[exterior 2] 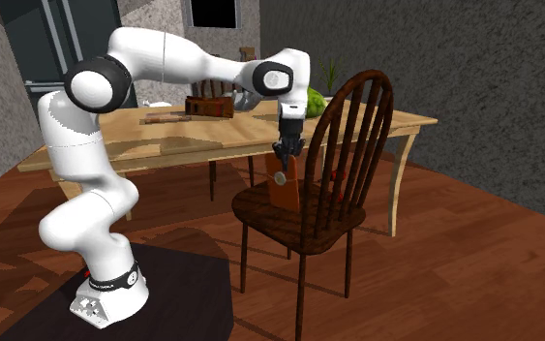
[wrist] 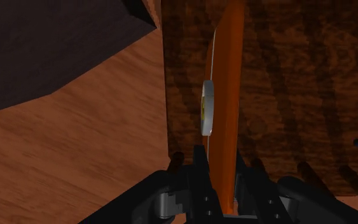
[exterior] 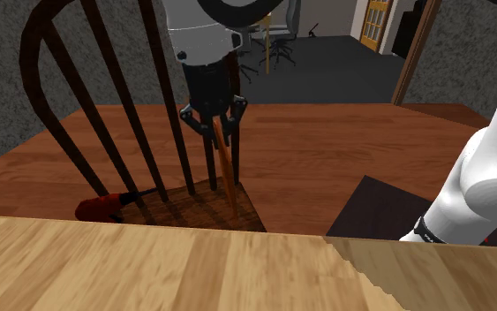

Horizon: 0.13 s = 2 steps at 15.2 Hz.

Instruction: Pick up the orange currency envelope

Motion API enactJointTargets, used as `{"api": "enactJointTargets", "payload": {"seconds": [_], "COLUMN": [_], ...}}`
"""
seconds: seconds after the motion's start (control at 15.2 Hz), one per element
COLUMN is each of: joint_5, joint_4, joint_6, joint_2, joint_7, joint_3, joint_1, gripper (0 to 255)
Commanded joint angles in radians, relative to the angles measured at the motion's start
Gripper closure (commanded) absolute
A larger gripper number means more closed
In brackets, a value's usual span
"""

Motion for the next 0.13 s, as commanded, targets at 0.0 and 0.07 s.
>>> {"api": "enactJointTargets", "payload": {"seconds": [0.0,0.07], "joint_5": [-0.001,-0.001], "joint_4": [0.017,0.018], "joint_6": [-0.016,-0.016], "joint_2": [0.001,0.002], "joint_7": [-0.001,-0.001], "joint_3": [0.0,0.0], "joint_1": [0.0,0.0], "gripper": [255,255]}}
